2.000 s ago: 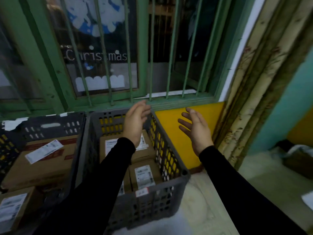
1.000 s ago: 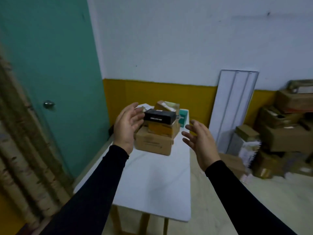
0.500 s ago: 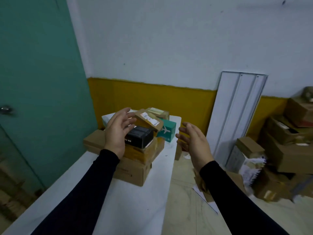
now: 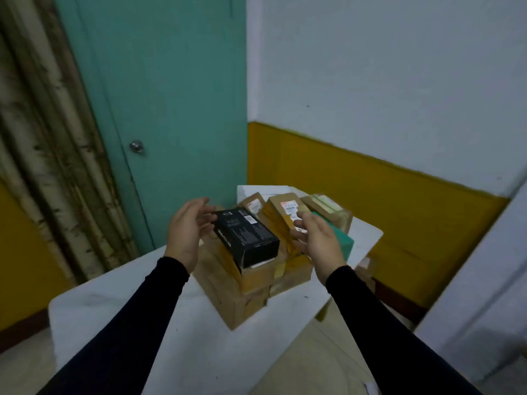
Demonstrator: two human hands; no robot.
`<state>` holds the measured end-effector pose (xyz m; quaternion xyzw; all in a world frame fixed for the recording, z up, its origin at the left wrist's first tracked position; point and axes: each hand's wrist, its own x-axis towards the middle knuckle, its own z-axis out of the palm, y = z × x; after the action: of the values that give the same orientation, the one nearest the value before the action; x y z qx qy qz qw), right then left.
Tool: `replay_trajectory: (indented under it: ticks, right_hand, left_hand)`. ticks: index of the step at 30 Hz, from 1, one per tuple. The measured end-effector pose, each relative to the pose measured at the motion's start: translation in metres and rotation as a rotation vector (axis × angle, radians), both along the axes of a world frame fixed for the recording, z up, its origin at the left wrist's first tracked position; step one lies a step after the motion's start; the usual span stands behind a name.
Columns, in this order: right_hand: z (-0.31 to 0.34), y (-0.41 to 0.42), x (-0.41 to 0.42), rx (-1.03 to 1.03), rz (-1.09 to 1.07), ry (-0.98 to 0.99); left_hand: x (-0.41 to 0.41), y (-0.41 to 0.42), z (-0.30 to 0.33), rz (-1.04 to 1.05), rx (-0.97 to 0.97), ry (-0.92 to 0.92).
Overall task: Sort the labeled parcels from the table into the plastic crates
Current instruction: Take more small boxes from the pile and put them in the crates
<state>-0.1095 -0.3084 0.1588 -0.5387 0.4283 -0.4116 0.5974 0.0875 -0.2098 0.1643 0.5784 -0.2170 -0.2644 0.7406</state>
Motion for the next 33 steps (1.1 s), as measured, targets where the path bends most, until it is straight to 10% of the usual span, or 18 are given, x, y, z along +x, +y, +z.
replay_trajectory:
  ticks: [19, 33]
  right_hand:
    - [-0.080, -0.135, 0.073, -0.026, 0.619, 0.519]
    - [-0.038, -0.141, 0.084, -0.355, 0.981, 0.088]
  left_hand:
    - [-0.014, -0.093, -0.090, 0.044, 0.566, 0.020]
    - [-0.049, -0.079, -0.022, 0.465, 0.289, 0.084]
